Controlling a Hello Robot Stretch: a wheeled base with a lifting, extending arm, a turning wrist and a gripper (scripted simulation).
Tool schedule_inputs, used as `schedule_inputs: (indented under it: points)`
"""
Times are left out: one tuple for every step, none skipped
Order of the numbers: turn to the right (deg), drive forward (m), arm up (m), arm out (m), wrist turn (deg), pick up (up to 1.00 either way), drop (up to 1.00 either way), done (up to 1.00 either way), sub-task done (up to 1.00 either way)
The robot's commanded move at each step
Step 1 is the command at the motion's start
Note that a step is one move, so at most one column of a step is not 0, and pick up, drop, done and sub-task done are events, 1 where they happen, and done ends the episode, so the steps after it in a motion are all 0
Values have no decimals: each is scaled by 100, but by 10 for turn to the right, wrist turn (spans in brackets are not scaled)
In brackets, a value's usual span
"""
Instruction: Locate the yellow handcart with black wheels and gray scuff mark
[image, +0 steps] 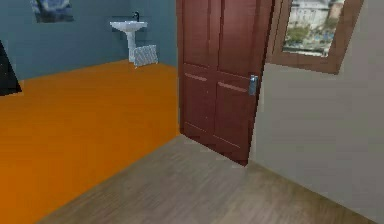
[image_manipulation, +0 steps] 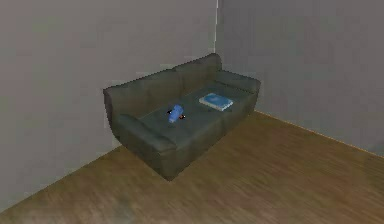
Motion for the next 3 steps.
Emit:
schedule_inputs:
  points:
    - [0,20,0,0,0,0,0,0,0]
    - [0,50,0,0,0,0,0,0,0]
    - [-450,0,0,0,0,0,0,0,0]
